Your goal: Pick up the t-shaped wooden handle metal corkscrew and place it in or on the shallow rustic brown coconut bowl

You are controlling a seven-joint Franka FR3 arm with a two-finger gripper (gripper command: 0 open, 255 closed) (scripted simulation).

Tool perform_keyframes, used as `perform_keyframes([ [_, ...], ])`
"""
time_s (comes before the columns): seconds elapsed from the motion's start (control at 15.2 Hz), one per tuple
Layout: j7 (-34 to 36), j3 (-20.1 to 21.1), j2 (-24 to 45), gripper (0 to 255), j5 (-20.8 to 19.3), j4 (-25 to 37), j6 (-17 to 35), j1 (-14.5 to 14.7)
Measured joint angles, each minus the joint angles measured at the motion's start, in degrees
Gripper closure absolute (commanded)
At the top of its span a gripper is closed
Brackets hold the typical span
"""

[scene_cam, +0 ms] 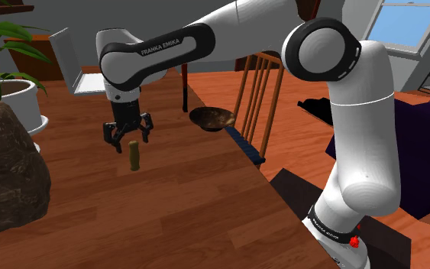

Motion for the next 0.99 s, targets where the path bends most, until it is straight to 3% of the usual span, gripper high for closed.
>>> perform_keyframes([
  [0.07,0.0,0.0,0.0,255,0.0,0.0,0.0,0.0],
  [0.99,-0.02,0.06,-0.47,255,0.12,1.56,-1.99,-0.06],
])
